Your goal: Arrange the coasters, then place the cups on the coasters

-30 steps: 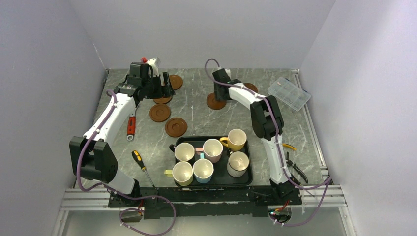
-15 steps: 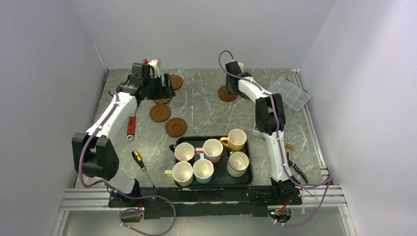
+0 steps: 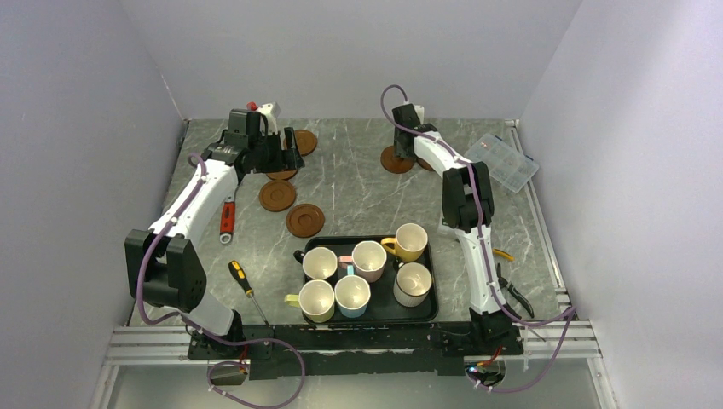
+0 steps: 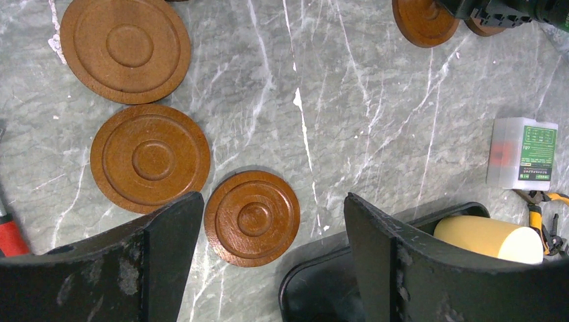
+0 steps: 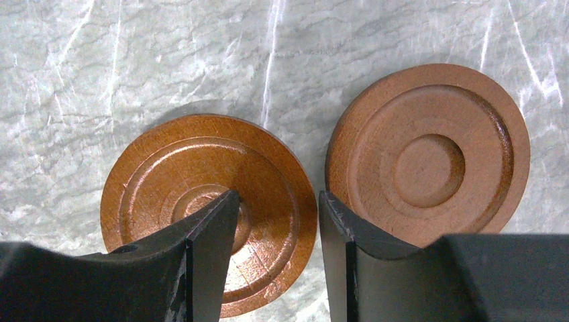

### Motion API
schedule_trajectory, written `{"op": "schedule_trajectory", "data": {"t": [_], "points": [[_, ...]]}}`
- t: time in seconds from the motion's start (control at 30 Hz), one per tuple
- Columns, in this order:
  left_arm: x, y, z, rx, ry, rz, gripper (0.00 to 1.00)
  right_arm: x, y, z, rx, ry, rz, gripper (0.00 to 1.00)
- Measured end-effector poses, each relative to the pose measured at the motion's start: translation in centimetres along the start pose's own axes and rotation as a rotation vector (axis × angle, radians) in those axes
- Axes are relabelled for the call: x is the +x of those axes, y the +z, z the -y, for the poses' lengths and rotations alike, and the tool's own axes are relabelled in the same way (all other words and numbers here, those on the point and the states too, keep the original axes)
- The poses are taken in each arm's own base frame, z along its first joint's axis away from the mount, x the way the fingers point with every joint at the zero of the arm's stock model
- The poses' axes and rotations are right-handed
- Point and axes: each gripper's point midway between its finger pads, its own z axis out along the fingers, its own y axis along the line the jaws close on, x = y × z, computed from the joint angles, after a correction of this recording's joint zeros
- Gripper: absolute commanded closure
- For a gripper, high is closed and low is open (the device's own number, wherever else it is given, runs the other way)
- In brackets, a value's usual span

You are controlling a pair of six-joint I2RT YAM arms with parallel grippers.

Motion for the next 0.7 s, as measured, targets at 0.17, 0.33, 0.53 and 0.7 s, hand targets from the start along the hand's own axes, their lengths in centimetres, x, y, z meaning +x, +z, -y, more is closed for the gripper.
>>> {"op": "schedule_trajectory", "data": {"t": [0.17,0.33,0.53,0.7], "points": [[0.0,0.0,0.0,0.0,0.0,0.0,0.18,-0.4,0.3,0.4,0.011,0.007,0.008,0.49],[0.0,0.0,0.0,0.0,0.0,0.0,0.18,-1.0,0.8,0.8,0.023,0.016,0.02,0.49],[0.0,0.0,0.0,0.0,0.0,0.0,0.18,-1.2,0.9,1.2,0.029,0.021,0.023,0.48],[0.0,0.0,0.0,0.0,0.0,0.0,0.18,-1.1,0.9,1.2,0.017,0.009,0.01,0.42]]}}
